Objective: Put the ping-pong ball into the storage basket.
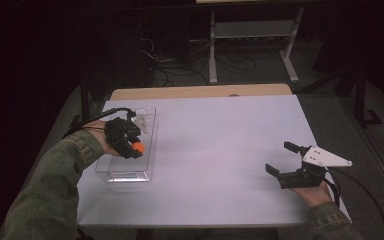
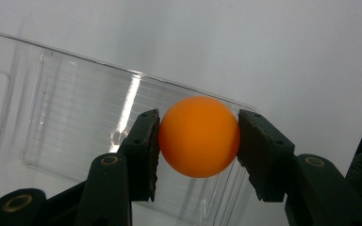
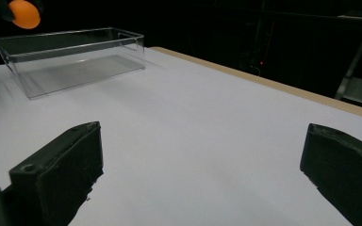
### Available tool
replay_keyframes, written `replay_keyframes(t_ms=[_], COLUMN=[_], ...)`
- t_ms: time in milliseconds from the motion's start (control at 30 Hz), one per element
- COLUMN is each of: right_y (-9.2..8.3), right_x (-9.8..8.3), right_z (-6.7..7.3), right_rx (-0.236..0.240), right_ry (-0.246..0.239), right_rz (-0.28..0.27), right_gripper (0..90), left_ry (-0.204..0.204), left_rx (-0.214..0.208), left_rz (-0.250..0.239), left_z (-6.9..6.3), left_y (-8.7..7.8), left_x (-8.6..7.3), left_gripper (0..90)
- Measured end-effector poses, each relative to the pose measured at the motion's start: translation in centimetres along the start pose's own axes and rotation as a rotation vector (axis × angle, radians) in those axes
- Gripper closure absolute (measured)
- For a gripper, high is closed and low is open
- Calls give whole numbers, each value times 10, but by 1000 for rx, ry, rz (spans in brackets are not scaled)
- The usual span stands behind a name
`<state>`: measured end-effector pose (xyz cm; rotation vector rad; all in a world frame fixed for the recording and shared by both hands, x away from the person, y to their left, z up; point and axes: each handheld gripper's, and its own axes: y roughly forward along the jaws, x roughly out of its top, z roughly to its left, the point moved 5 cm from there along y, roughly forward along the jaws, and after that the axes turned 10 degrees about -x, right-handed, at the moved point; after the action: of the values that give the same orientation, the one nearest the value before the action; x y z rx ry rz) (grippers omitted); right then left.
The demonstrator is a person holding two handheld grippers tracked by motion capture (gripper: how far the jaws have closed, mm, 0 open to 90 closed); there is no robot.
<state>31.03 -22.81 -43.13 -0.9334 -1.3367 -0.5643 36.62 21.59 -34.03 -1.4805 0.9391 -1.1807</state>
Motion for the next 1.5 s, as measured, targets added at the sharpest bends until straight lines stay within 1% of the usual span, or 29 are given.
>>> replay_keyframes(t_ms=[233, 433, 733, 867, 1033, 1067, 1133, 1200, 1433, 1500], right_y=[0, 0, 0, 0, 0, 0, 0, 0, 0, 0], right_x=[0, 0, -1, -1, -1, -1, -1, -1, -1, -1], right_z=[0, 0, 0, 0, 0, 0, 0, 0, 0, 0], right_rx=[0, 0, 0, 0, 1, 1, 1, 1, 1, 1], right_ry=[-1, -2, -5, -5, -5, -4, -5, -5, -5, -3], right_rz=[0, 2, 5, 5, 7, 8, 6, 6, 6, 7], right_gripper=[0, 0, 0, 0, 0, 0, 0, 0, 0, 0], left_ry=[-5, -18, -20, -31, -32, -32, -29, -31, -32, -36], left_rx=[-12, -18, -28, -33, -29, -34, -36, -39, -40, -47], left_rz=[7, 4, 5, 1, 9, 5, 14, 8, 19, 14], left_z=[1, 1, 3, 3, 3, 3, 3, 3, 4, 4], left_y=[6, 10, 16, 19, 23, 23, 26, 27, 34, 37], left_x=[-2, -5, -9, -11, -13, -14, -14, -15, -18, -19], left_gripper=[502, 502, 502, 502, 502, 502, 502, 502, 501, 501])
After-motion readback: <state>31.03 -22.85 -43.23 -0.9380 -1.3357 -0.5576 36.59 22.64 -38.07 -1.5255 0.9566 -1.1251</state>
